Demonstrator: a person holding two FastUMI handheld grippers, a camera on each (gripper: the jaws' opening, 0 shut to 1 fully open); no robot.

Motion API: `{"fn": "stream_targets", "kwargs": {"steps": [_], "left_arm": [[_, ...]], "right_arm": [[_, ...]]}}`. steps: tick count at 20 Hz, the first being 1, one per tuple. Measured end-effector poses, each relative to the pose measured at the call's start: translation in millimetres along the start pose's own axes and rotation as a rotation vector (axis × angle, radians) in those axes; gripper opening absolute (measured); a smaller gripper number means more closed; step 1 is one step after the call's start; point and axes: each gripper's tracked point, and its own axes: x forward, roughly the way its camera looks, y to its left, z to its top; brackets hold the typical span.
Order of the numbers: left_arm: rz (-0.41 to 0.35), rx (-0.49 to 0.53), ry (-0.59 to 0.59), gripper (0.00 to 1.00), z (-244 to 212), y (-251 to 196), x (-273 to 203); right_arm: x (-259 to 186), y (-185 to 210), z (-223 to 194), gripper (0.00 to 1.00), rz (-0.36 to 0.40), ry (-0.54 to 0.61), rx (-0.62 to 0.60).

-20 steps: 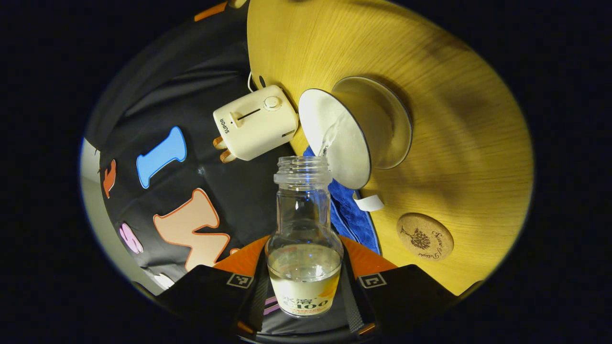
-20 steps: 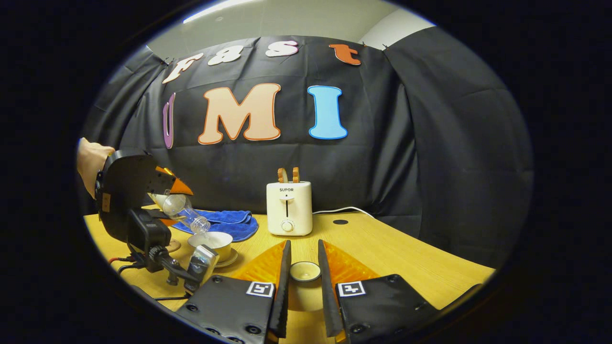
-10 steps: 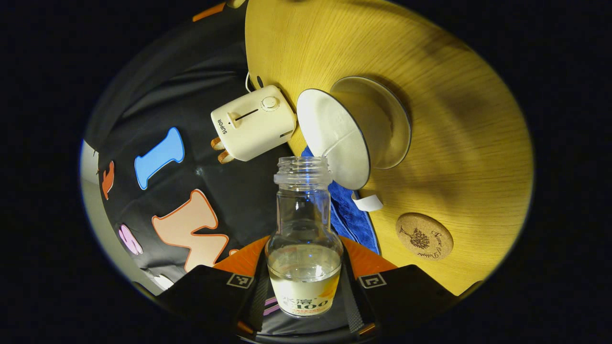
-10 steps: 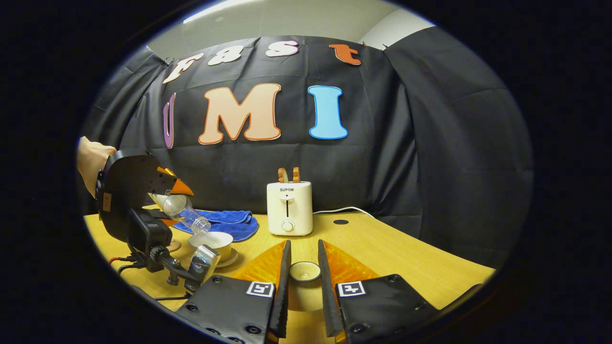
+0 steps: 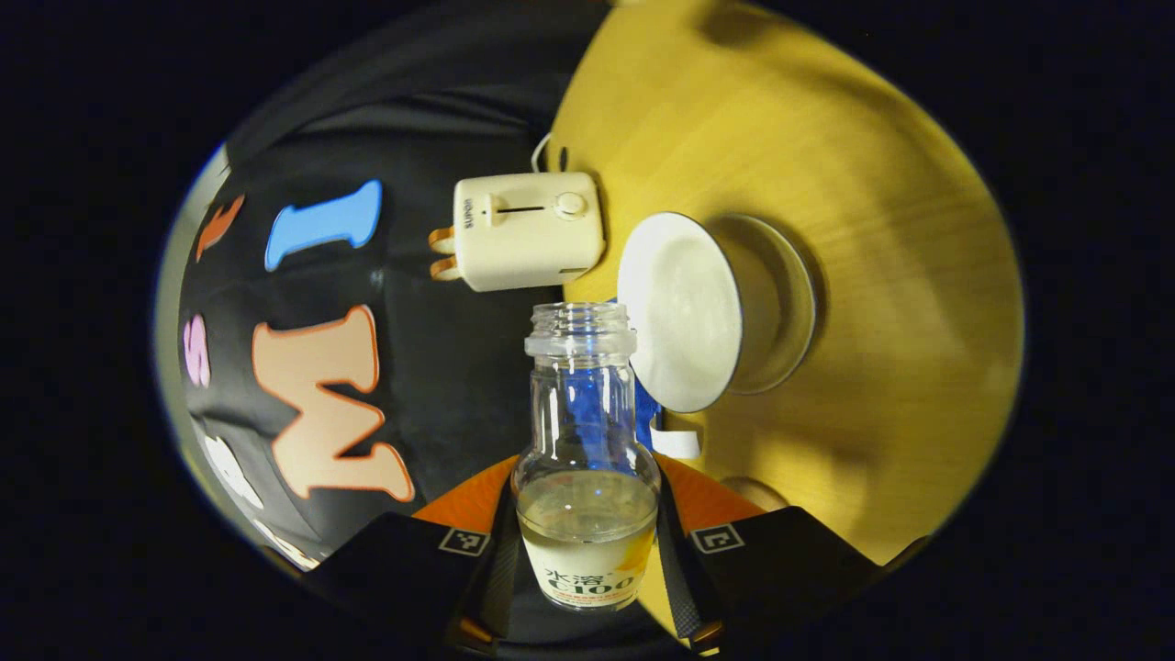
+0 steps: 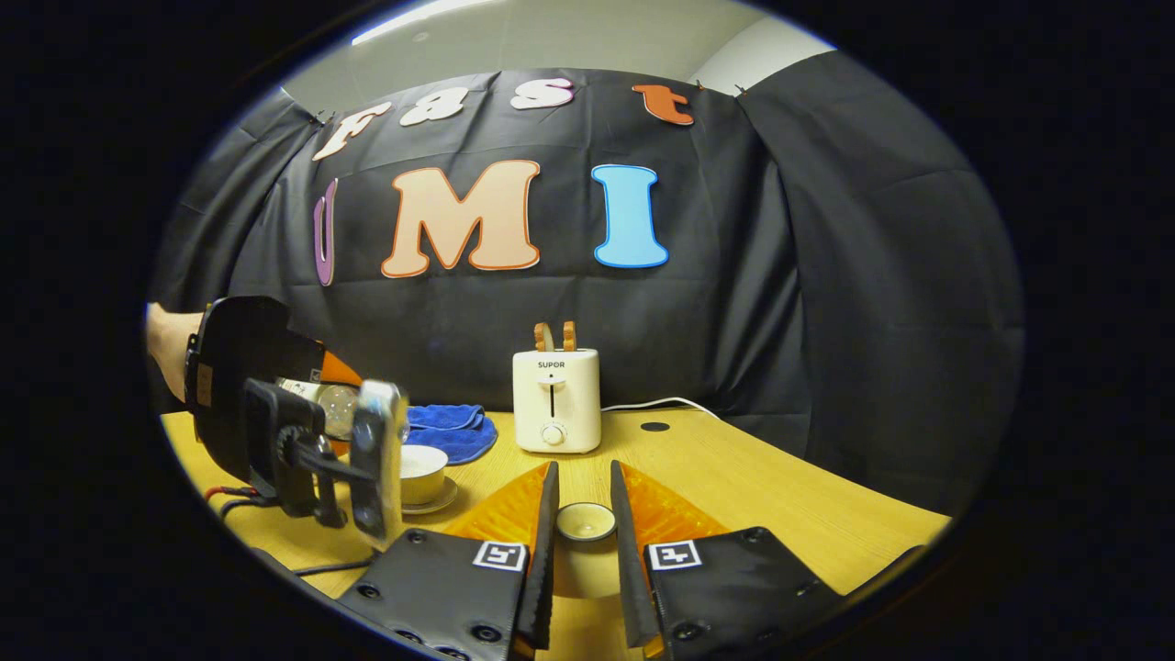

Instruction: Open the teacup lid with one hand, grasp the water bottle and pour water into the teacup with the other hand; after pouring, place the water bottle on the coaster and then close the teacup lid.

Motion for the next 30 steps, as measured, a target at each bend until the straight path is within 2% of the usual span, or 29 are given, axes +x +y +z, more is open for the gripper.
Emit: {"fn": "stream_targets", "kwargs": {"steps": [3, 7, 10, 14, 17, 19, 26, 30], "left_arm": [[0.097, -0.263, -0.079, 0.63, -5.8, 20.2, -2.9], [0.181, -0.733, -0.176, 0.63, -27.9, 39.5, -21.2], [0.245, -1.018, -0.241, 0.63, -60.0, 55.5, -37.7], [0.209, -1.318, -0.336, 0.63, -73.4, 49.8, -47.8], [0.17, -1.43, -0.356, 0.63, -77.1, 36.2, -40.4], [0.169, -1.462, -0.35, 0.63, -80.2, 29.0, -33.1], [0.149, -1.482, -0.335, 0.63, -73.4, 17.6, -12.0], [0.171, -1.489, -0.351, 0.64, -72.4, 18.5, -11.9]], "right_arm": [[0.4, 0.4, -0.3, 0.34, 0.0, 0.0, 0.0], [0.6, -0.2, -0.5, 0.34, -0.004, 0.0, -0.001], [0.0, -1.0, -0.6, 0.34, -0.007, 0.0, -0.001], [0.4, -1.3, -0.3, 0.34, -0.011, 0.001, -0.001], [0.0, -2.0, -0.4, 0.34, -0.013, 0.0, -0.001], [0.3, -1.9, -0.2, 0.34, -0.013, 0.0, -0.002], [0.4, -2.0, 0.2, 0.34, -0.013, 0.0, -0.002], [1.5, -2.1, -0.4, 0.34, -0.014, 0.0, -0.002]]}}
